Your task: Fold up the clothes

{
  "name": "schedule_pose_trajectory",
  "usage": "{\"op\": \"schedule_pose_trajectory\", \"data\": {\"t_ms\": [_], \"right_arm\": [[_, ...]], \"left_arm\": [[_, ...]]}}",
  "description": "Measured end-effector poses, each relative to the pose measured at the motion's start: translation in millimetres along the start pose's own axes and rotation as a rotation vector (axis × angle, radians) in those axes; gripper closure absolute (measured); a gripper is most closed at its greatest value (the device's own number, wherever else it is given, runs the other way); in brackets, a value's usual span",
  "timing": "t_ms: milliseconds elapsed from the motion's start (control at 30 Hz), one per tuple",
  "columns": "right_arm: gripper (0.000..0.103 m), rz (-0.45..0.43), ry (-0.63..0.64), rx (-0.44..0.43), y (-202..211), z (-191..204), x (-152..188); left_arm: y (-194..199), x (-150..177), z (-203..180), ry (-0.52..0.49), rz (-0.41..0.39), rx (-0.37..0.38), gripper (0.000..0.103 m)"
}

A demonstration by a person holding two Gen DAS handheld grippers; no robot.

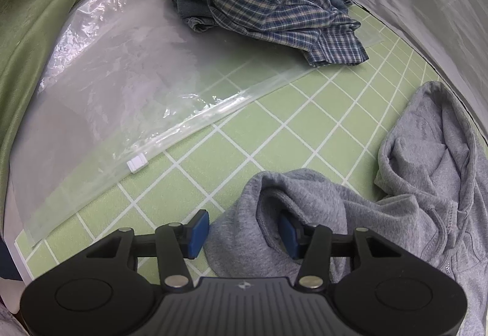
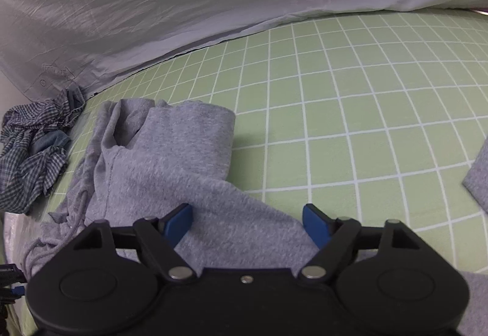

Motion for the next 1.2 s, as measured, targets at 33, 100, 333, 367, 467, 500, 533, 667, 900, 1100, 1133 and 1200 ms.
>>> {"op": "schedule_pose_trajectory", "data": {"t_ms": [33,100,333,367,467,500,533,667,900,1100,1133,1200], "right_arm": [[0.061,0.01,-0.006,-0.029,-0.1,0.2,1.0],[0.087,0.018,0.025,-0.048,1.9,5.8,2.9],[0.1,-0.111,0.055,0.041,52.9,13.1,9.9],[0.1,-0.132,0.054,0.068,65.7,11.3,12.7],[0.1,-0.164,0.026,0.147,103.2,1.9,33.8],[0.1,-0.167,0.011,0.172,115.5,-2.1,44.0],[0.1,-0.169,-0.004,0.198,127.8,-6.2,54.2],[0.1,-0.138,0.024,0.284,141.1,-8.2,80.7],[0.1,-0.303,0.2,0.286,158.8,33.3,18.6],[0.1,-0.484,0.427,0.298,156.9,70.1,-101.7],[0.1,-0.513,0.44,0.301,153.7,70.6,-125.2],[0.1,-0.552,0.436,0.325,140.8,66.8,-168.2]], "left_arm": [[0.0,-0.1,0.2,-0.002,-0.001,-0.001,0.074],[-0.5,-0.1,1.0,0.007,0.003,0.011,0.086],[16.3,4.7,12.5,0.021,-0.045,0.004,0.094],[22.5,7.6,16.8,0.001,-0.059,-0.007,0.094],[36.6,20.4,30.9,-0.045,-0.078,0.0,0.094],[37.0,24.2,29.5,-0.057,-0.075,-0.001,0.094],[37.3,27.9,27.8,-0.069,-0.071,-0.003,0.094],[39.8,31.4,19.2,-0.102,-0.081,-0.007,0.094],[99.6,-39.0,-13.2,-0.094,-0.269,0.123,0.094],[149.5,-135.5,-96.3,-0.151,-0.51,0.214,0.094],[148.6,-146.9,-114.1,-0.141,-0.526,0.232,0.094],[146.1,-169.0,-149.8,-0.117,-0.556,0.269,0.085]]}}
Point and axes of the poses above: each gripper's, at about its wrist camera, not at the fingertips, and y roughly against the way its jaws point, z to its left, x to its underside, the point moved 2 cm from there along -y, roughly the way its jaws point, and after that the axes turned 13 degrees about -x, right-handed, at the moved point
